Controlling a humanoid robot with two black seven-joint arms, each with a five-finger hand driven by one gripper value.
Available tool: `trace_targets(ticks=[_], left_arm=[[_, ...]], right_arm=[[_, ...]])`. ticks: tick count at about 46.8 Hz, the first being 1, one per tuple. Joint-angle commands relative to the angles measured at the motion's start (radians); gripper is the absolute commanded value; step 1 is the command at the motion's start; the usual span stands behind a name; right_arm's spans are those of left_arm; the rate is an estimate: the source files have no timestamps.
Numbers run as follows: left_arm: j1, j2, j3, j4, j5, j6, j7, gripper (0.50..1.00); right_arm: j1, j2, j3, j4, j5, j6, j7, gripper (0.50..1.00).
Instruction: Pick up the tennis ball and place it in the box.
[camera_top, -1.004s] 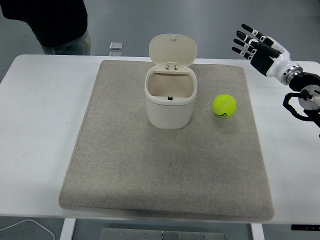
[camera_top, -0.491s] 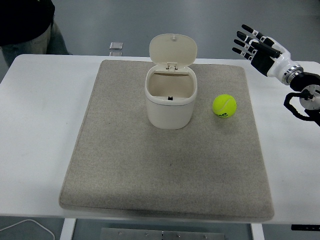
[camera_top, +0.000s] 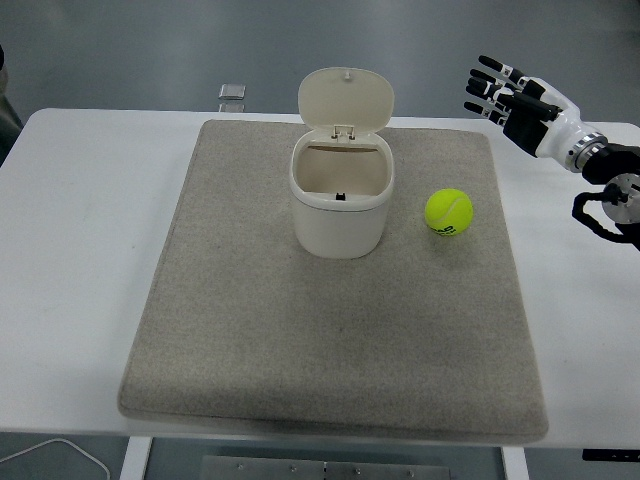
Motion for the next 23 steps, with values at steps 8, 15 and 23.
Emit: trace_targets(ticks=[8,15,23], left_arm=[[0.001,0.000,0.000,0.000,0.000,0.000,-0.001,0.996],[0.000,0.000,0.000,0.000,0.000,0.000,-0.001,0.996],[0.001,0.000,0.000,0.000,0.000,0.000,-0.001,0.996]], right_arm=[[0.005,-0.006,0.000,0.000,-0.042,0.011,0.000,0.913],[0.006,-0.006,-0.001,0.000,-0.049,0.016,0.000,0.913],[0.006,-0.014,-0.003,0.006,-0.144,0.015,0.002,0.913]])
